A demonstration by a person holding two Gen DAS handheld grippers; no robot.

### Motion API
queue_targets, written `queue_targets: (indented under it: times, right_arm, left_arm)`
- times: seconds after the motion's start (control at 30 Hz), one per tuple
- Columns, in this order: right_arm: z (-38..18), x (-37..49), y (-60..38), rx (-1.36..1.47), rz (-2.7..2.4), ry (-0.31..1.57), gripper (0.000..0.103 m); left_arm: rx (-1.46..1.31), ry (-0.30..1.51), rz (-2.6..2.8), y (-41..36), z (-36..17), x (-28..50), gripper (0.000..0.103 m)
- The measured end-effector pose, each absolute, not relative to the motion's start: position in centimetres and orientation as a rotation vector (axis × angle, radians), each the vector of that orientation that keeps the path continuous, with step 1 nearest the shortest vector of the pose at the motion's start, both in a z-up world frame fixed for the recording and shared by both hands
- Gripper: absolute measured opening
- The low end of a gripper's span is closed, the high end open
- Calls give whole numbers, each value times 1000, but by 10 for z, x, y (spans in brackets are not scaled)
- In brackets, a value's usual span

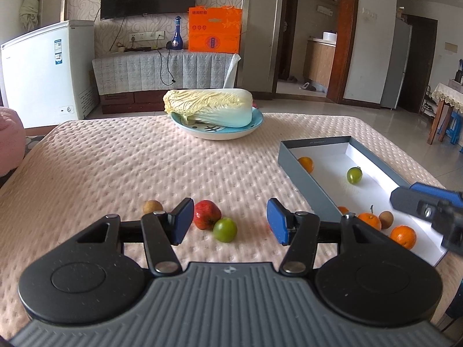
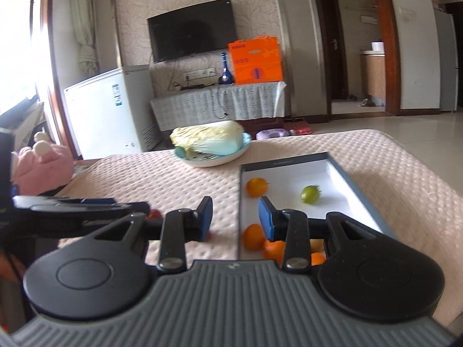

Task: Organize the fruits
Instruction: 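Close the right gripper on a red apple while the left gripper moves toward the table fruits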

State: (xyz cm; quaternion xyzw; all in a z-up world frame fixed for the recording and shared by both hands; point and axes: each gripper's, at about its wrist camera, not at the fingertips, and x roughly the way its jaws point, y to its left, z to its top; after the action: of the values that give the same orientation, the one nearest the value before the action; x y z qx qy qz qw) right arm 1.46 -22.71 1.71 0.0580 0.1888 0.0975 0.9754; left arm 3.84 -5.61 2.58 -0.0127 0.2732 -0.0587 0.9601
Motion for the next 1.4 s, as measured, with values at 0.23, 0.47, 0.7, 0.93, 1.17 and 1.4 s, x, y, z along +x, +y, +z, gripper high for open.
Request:
queue_targets:
  times: [0.23, 0.47, 0.7, 0.93, 1.17, 1.4]
  right_arm:
    - [11, 5, -191, 75, 252, 386, 38]
    - [0, 3, -158, 9, 273, 388, 38]
    - [-7, 11, -146, 21, 247, 415, 38]
    - [-17, 27, -139, 35, 196, 441, 38]
    - [-27, 39, -133, 43, 108, 453, 38]
    - [-35, 56, -128, 42, 61, 478, 38]
  left_arm:
    - [-19, 557, -108, -47, 24, 37, 62]
    - [-28, 553, -93, -33, 24, 36, 66]
    - [-25, 560, -91, -22, 22, 38, 67]
    - [-34, 565, -87, -7, 20, 37, 67]
    - [-41, 562, -87, 5, 20, 34, 68]
    - [-59, 549, -96, 11, 24, 29, 69]
